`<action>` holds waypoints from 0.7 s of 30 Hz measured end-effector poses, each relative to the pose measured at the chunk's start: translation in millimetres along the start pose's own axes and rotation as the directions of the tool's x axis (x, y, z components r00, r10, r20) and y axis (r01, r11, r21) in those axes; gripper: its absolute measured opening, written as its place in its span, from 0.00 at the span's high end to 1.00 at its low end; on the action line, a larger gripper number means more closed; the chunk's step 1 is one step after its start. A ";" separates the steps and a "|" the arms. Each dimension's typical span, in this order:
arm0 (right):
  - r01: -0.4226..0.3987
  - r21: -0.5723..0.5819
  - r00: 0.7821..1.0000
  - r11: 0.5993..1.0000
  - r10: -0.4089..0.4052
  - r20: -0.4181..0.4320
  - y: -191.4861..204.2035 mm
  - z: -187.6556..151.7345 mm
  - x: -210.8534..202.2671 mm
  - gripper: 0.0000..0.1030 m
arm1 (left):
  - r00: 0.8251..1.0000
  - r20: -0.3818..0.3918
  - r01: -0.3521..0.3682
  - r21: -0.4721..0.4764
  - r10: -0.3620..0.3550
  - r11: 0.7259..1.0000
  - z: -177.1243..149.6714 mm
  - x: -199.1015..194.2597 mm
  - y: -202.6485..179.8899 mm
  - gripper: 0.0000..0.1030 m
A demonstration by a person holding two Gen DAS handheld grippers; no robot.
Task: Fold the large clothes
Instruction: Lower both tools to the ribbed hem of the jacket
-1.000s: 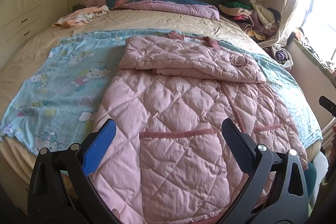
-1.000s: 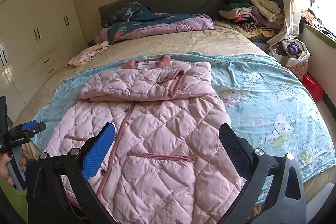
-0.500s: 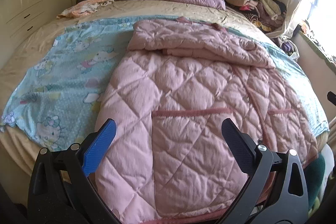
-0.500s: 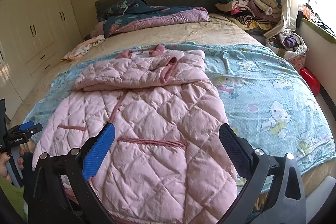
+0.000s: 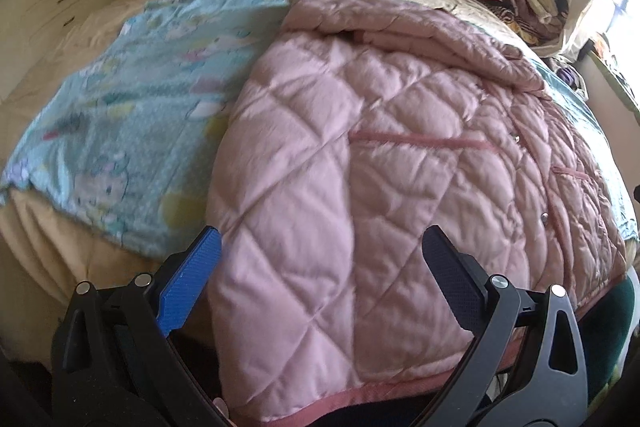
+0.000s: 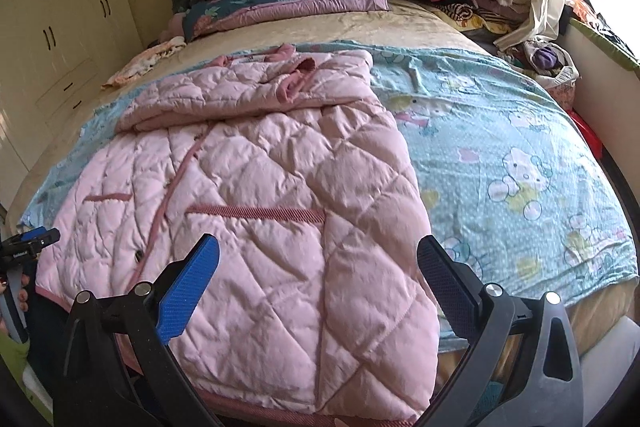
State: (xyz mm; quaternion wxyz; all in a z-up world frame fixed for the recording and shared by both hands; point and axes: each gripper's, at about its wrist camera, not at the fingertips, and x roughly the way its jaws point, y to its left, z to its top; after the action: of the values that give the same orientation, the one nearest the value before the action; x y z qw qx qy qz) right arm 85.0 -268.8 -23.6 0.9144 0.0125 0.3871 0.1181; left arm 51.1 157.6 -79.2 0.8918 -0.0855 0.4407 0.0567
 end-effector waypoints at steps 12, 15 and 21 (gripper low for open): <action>0.011 0.000 0.999 1.000 -0.011 -0.042 -10.5 -22.1 4.7 0.04 | 0.996 -0.087 0.031 -0.046 -0.035 0.998 -23.6 10.1 21.6 0.08; 0.014 0.010 0.998 1.000 -0.014 -0.062 -17.1 -30.4 4.9 0.04 | 0.992 -0.117 0.039 -0.033 -0.043 0.999 -28.5 18.5 17.4 0.08; 0.037 0.051 0.993 0.998 -0.031 -0.111 -35.5 -49.6 5.2 0.04 | 0.989 -0.139 0.053 -0.046 -0.059 0.998 -33.2 24.9 19.4 0.08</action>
State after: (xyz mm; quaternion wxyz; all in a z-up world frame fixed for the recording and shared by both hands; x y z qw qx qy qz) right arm 60.5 -305.5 -66.0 0.8928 0.0234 0.4402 0.0930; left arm 36.9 170.5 -120.8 0.8579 -0.1206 0.4983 0.0348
